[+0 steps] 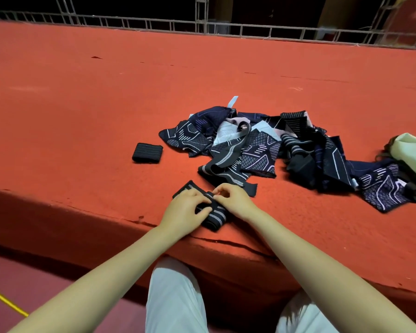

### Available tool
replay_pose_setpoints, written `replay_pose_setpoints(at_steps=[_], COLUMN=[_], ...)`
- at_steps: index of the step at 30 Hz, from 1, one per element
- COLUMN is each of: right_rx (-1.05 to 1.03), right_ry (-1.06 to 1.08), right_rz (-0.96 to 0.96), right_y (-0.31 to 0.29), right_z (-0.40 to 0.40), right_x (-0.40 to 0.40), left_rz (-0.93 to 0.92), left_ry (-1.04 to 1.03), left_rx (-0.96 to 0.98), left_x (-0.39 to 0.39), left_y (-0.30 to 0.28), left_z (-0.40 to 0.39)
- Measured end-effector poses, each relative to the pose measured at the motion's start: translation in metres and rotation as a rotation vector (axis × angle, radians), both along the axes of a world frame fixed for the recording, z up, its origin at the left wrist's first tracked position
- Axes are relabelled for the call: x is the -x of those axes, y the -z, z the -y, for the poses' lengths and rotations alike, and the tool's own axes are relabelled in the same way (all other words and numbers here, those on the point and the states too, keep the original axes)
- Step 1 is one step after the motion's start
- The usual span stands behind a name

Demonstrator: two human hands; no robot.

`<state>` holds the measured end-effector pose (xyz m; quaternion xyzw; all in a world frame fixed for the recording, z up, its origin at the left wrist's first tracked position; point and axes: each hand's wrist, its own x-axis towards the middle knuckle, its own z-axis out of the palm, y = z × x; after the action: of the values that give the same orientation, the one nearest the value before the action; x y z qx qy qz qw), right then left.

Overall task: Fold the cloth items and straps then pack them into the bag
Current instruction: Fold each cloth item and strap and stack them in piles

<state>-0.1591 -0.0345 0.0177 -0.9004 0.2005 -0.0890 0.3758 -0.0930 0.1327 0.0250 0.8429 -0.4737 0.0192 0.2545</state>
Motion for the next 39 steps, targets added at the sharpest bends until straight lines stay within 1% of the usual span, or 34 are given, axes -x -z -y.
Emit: replay_pose_setpoints(at_steps=[2,4,6,7,9,12,15,17,18,19,21,24,26,29,31,33,35,37,39], right_rx=[0.032,0.037,-0.026,-0.100,-0.302,-0.529,-0.583,-0.534,-0.499,-0.463,-0.379,-0.206,-0.146,-0.025,0.050,0.097,0.175,0.236,0.199], right_ry=[-0.020,-0.035,-0.037,-0.029,0.005,0.043,0.022,0.012,0.002,-0.008,-0.037,-0.050,-0.093,-0.228,-0.257,-0.199,-0.040,0.082,0.098], right_rz=[0.006,0.021,0.024,0.016,0.002,0.046,0.115,0.120,0.118,0.107,0.082,0.061,0.060,0.000,-0.088,-0.160,-0.200,-0.271,-0.304], right_y=[0.001,0.002,0.001,-0.001,-0.008,-0.013,-0.013,-0.015,-0.016,-0.015,-0.011,-0.006,-0.012,-0.018,-0.016,-0.013,-0.014,-0.015,-0.015], right_z=[0.002,0.007,0.011,0.012,0.012,0.009,0.003,-0.003,-0.006,-0.009,-0.017,-0.025,-0.029,-0.031,-0.029,-0.030,-0.034,-0.038,-0.041], right_x=[0.008,0.019,0.029,0.034,0.040,0.046,0.046,0.043,0.041,0.038,0.031,0.024,0.023,0.018,0.014,0.010,0.010,0.012,0.016], left_rz=[0.021,0.100,0.170,0.161,0.071,-0.103,-0.307,-0.520,-0.605,-0.651,-0.649,-0.570,-0.588,-0.613,-0.611,-0.647,-0.670,-0.728,-0.800], left_ry=[-0.025,-0.022,-0.006,-0.007,-0.043,-0.140,-0.281,-0.317,-0.322,-0.321,-0.293,-0.291,-0.302,-0.311,-0.292,-0.281,-0.297,-0.303,-0.284], left_rx=[-0.038,-0.156,-0.264,-0.274,-0.163,0.105,0.240,0.335,0.371,0.391,0.387,0.367,0.326,0.175,0.063,-0.027,-0.084,-0.082,-0.050], left_x=[0.002,0.010,0.017,0.018,0.016,0.009,0.001,0.000,0.001,0.002,0.004,-0.003,-0.012,-0.023,-0.026,-0.028,-0.028,-0.027,-0.021], left_y=[-0.001,-0.004,0.000,0.002,0.005,-0.002,-0.004,-0.002,-0.002,-0.002,0.000,-0.005,-0.011,-0.017,-0.018,-0.019,-0.023,-0.027,-0.027], left_z=[-0.001,0.000,0.002,0.003,0.005,0.007,0.007,0.006,0.005,0.004,0.001,-0.005,-0.011,-0.020,-0.024,-0.024,-0.024,-0.022,-0.020])
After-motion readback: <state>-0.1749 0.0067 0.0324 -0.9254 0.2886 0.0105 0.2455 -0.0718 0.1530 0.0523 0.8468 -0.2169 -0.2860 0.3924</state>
